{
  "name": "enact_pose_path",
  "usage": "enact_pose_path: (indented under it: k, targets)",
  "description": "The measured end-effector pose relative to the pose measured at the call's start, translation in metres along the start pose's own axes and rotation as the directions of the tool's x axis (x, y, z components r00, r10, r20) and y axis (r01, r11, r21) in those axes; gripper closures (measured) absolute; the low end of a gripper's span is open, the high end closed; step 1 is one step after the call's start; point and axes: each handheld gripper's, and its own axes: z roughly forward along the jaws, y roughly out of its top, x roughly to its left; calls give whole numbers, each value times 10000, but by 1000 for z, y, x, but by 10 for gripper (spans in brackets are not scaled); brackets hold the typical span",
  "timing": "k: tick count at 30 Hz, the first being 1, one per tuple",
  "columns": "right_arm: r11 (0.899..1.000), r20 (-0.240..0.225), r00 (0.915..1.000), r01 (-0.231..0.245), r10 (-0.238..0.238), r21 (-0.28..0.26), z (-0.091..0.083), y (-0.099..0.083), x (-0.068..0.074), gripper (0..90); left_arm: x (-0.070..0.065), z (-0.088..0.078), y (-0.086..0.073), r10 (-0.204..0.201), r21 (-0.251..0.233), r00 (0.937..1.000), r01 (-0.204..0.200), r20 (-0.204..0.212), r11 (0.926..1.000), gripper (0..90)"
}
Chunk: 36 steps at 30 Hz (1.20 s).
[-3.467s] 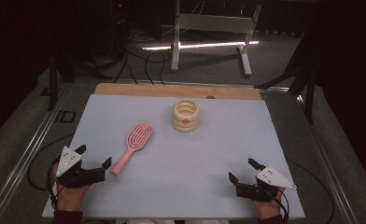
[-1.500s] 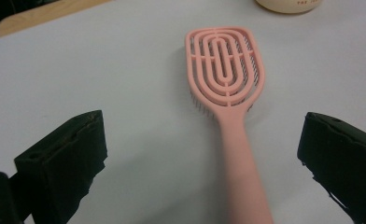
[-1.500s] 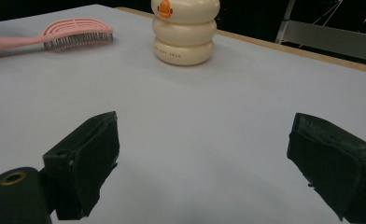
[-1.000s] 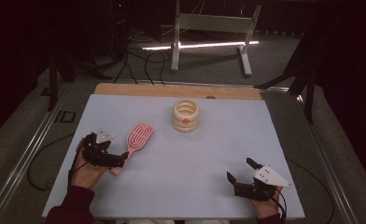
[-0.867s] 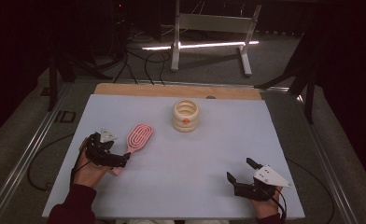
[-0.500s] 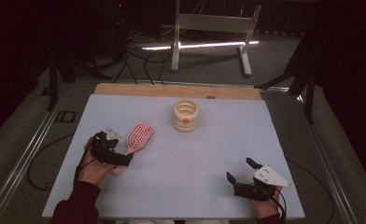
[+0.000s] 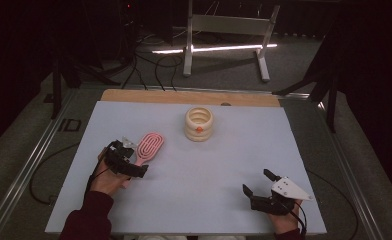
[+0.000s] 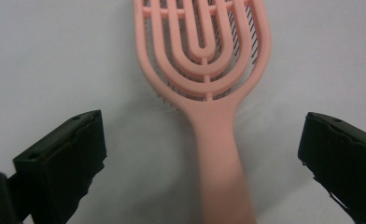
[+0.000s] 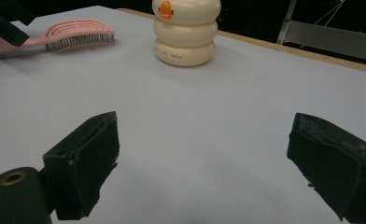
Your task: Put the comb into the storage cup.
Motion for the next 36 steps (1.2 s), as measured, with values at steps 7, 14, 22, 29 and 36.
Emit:
enact_pose_path:
  k: [7,14,22,29,36]
  targets:
    - [10000,-5,10000,7,-7,-1,0,0,0,88,-5,9,5,-133,680,9998,123,137,9976,39]
    - [10000,1,10000,-20,20,1,0,0,0,88,-5,12,6,-372,909,9993,363,90,9952,194]
    - [10000,-27,10000,23,-23,36,0,0,0,88,-2,15,6,-538,1194,9972,472,528,9917,467]
    - [10000,-24,10000,41,-41,52,1,0,0,88,1,16,10,-772,1456,9961,703,423,9868,562]
    - [9999,-35,10000,58,-58,96,1,0,1,88,1,16,14,-619,1777,9979,574,196,9824,657]
